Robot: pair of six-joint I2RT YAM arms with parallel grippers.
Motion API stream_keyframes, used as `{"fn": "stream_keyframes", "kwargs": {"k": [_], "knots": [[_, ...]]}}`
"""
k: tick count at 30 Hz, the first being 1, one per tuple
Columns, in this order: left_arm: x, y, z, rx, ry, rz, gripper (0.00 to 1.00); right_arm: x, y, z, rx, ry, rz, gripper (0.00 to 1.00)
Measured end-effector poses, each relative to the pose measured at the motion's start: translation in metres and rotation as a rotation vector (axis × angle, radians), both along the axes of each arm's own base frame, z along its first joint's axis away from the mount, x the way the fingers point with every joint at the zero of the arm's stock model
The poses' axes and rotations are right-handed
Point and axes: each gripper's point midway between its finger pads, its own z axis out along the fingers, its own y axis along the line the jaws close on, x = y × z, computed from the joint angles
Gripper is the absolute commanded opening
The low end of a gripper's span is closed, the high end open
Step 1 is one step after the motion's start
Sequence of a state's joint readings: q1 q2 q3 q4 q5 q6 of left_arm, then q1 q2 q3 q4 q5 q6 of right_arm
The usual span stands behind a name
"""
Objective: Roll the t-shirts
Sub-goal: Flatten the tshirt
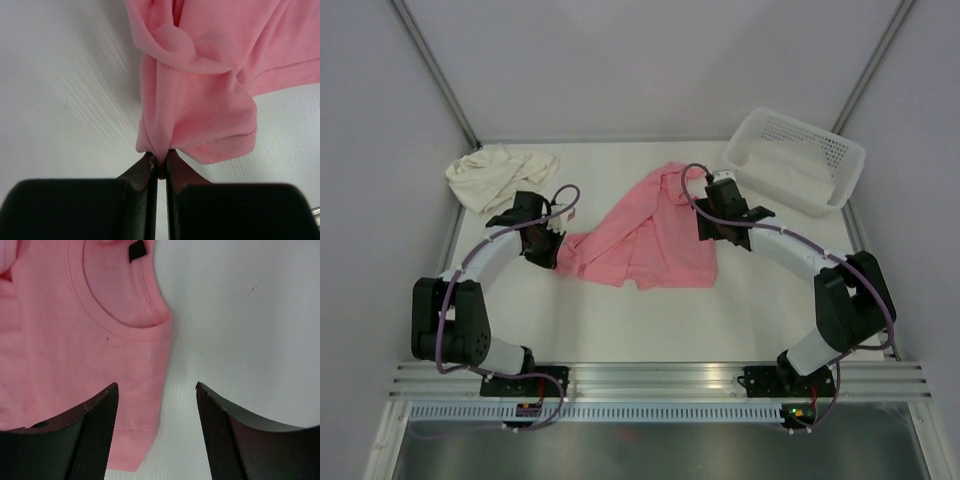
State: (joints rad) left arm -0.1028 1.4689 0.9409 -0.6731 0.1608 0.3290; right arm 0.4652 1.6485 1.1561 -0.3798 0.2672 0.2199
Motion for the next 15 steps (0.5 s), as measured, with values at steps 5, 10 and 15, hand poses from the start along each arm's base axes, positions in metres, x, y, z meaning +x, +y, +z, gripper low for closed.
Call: {"fn": "stream_keyframes", "kwargs": {"k": [5, 10, 15], "knots": [[-0.008, 0.001, 0.002, -0.001, -0.012, 0.001, 0.09, -0.054, -0.016, -0.035, 0.071, 0.056, -0.053, 0.69], [-0.014, 0.002, -0.001, 0.0, -0.006, 0.001, 0.09, -0.09, -0.01, -0.073, 0.167, 0.162, -0.065, 0.68], [-0.015, 0.002, 0.001, -0.001, -0.016, 0.001, 0.09, -0.094, 0.008, -0.081, 0.275, 0.178, -0.047, 0.26]]}}
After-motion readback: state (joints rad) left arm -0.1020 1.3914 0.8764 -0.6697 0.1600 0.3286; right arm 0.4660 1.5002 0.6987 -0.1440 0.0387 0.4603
